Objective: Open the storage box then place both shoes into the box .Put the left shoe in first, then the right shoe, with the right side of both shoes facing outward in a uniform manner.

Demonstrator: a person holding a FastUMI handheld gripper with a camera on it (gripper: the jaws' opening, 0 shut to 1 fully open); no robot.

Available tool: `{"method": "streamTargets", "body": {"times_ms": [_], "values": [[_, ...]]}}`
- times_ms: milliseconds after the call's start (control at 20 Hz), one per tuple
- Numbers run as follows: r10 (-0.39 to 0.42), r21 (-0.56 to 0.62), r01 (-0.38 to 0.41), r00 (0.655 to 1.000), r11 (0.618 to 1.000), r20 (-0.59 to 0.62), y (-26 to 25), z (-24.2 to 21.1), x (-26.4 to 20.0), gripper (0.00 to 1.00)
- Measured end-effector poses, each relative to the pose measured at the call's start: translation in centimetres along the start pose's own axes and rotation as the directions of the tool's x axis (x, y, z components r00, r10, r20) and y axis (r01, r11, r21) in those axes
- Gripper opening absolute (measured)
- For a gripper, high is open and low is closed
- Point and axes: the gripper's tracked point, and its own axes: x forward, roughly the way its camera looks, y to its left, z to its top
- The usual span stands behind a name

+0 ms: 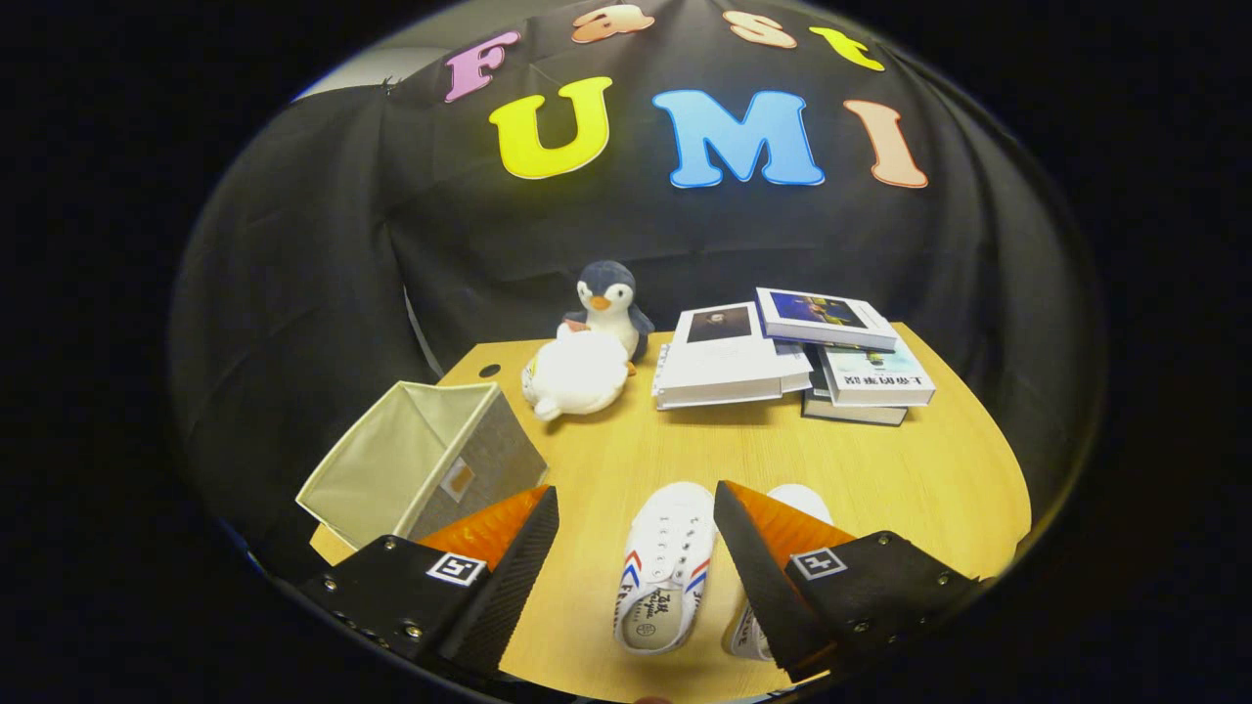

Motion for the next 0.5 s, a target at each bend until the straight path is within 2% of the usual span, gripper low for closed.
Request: {"method": "streamTargets", "body": {"times_ms": [500], "values": [[-0.012, -0.011, 0.011, 0.985, 1.000, -0.172, -3.1, -5.9, 3.2, 0.98]]}}
